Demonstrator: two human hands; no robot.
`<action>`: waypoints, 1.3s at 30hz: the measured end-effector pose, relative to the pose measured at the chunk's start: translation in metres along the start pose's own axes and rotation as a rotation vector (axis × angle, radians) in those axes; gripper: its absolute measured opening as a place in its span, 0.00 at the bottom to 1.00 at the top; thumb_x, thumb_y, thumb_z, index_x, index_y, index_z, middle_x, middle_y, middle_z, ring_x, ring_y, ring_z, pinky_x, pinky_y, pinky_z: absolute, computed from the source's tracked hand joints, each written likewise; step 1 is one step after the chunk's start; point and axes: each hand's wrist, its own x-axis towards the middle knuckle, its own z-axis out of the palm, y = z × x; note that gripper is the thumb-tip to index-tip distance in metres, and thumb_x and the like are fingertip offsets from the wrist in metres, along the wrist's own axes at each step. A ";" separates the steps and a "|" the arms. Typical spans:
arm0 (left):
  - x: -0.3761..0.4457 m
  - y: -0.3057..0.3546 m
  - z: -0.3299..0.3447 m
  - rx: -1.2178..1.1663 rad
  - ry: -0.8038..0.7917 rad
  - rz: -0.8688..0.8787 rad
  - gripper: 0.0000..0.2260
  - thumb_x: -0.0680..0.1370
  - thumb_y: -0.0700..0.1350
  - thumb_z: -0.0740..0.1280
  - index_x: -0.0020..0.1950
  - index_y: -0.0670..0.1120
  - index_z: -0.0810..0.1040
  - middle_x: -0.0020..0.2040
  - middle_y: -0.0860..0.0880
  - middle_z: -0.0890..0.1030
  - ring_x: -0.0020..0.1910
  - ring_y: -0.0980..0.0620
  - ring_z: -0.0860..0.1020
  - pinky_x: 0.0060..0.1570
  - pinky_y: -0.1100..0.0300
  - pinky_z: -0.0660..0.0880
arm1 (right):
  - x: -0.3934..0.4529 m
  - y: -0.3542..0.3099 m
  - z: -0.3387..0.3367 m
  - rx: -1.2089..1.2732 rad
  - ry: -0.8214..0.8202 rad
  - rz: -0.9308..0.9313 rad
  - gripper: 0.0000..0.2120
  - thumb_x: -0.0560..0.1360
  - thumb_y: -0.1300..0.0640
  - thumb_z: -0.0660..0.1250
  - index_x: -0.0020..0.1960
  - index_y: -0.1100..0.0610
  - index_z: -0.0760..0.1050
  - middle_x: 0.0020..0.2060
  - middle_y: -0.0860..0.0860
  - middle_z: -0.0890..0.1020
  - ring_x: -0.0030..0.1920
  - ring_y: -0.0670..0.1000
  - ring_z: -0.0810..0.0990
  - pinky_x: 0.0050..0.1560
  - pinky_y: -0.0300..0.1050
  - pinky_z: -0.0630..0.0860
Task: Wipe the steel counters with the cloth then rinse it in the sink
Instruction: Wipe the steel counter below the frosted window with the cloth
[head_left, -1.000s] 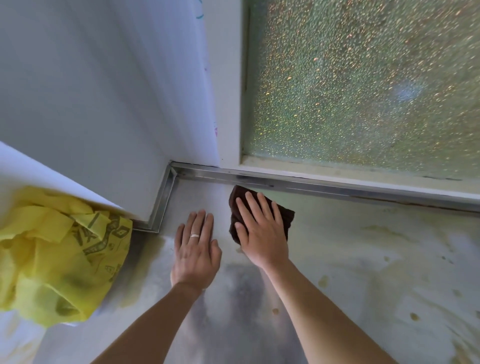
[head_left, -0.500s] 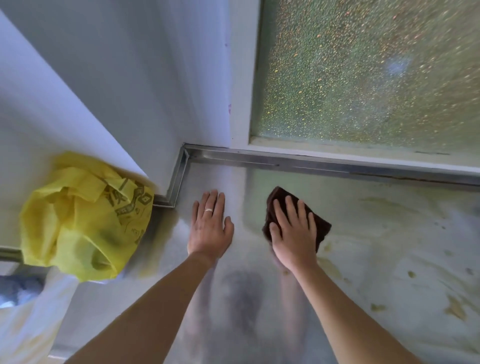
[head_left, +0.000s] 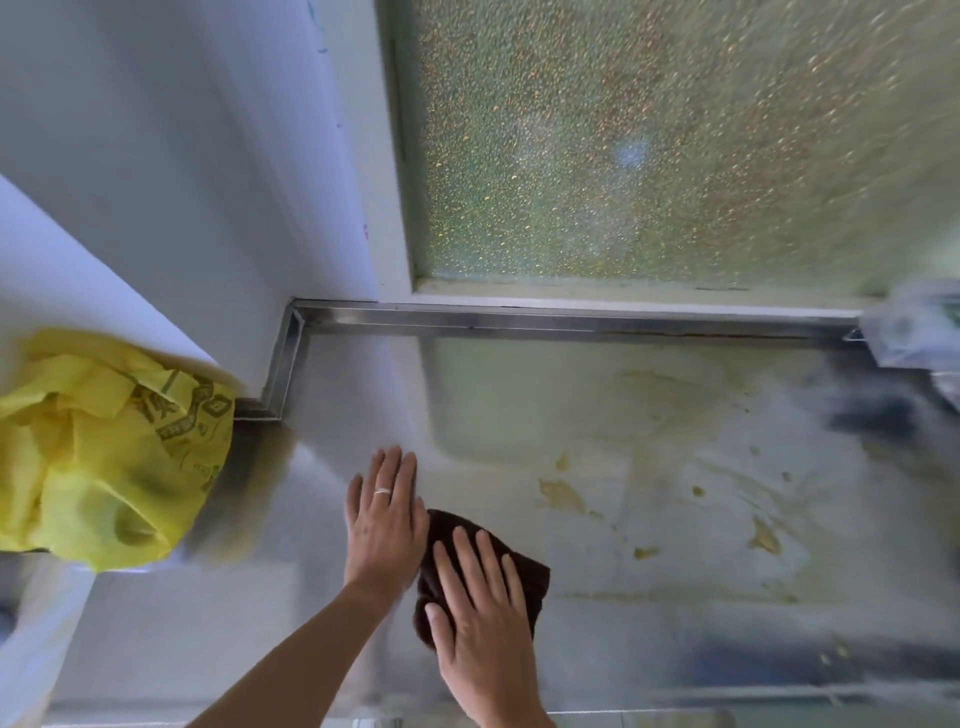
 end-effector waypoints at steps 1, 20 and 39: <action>0.003 0.008 0.002 0.002 -0.009 0.011 0.26 0.82 0.50 0.50 0.80 0.47 0.65 0.81 0.46 0.63 0.82 0.47 0.53 0.79 0.44 0.50 | 0.001 0.005 -0.002 0.006 0.001 -0.007 0.29 0.82 0.41 0.58 0.81 0.47 0.62 0.82 0.48 0.59 0.81 0.53 0.58 0.74 0.57 0.62; 0.051 0.041 0.013 0.168 -0.117 -0.085 0.30 0.82 0.55 0.52 0.83 0.59 0.45 0.84 0.50 0.43 0.82 0.47 0.37 0.80 0.39 0.44 | 0.211 0.197 -0.052 -0.124 0.082 0.024 0.26 0.84 0.42 0.54 0.80 0.47 0.62 0.81 0.50 0.61 0.82 0.55 0.56 0.79 0.58 0.55; 0.039 0.042 0.015 0.085 -0.050 -0.070 0.28 0.82 0.56 0.46 0.83 0.55 0.51 0.84 0.46 0.50 0.83 0.44 0.43 0.80 0.40 0.44 | 0.078 0.120 -0.027 -0.044 0.007 0.162 0.26 0.85 0.42 0.48 0.81 0.45 0.58 0.82 0.48 0.57 0.82 0.54 0.53 0.80 0.59 0.52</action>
